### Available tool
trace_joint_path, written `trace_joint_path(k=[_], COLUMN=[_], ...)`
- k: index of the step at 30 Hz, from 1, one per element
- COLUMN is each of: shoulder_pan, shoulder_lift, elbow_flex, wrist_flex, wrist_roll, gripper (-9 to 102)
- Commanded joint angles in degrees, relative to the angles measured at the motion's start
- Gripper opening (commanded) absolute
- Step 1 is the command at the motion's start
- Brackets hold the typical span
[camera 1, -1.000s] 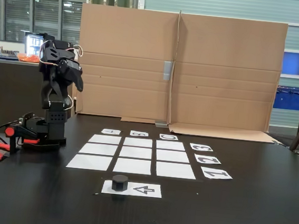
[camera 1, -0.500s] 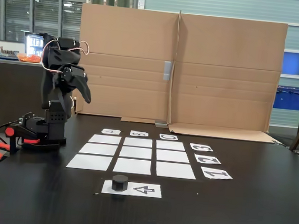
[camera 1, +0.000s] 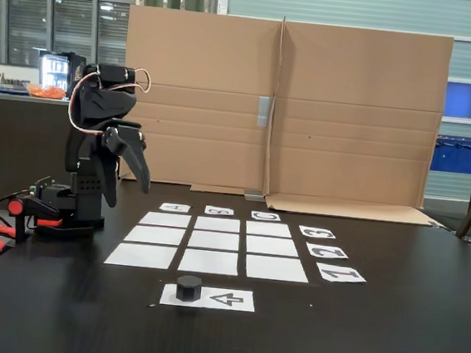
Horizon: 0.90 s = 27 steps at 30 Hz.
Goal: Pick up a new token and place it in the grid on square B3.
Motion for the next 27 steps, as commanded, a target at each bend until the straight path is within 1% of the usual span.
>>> trace_joint_path(k=[1,8,16,27], shoulder_pan=[-1.4,-6.7,-13.1,-16.9], shoulder_lift=[-1.4,-9.7,-13.3,-14.4], elbow_flex=[-4.6,-13.3,-13.8,-16.4], wrist_flex=[0.5,6.0,6.1,6.1], wrist_roll=[0.7,1.6,4.9,10.5], gripper=[39,39,39,41])
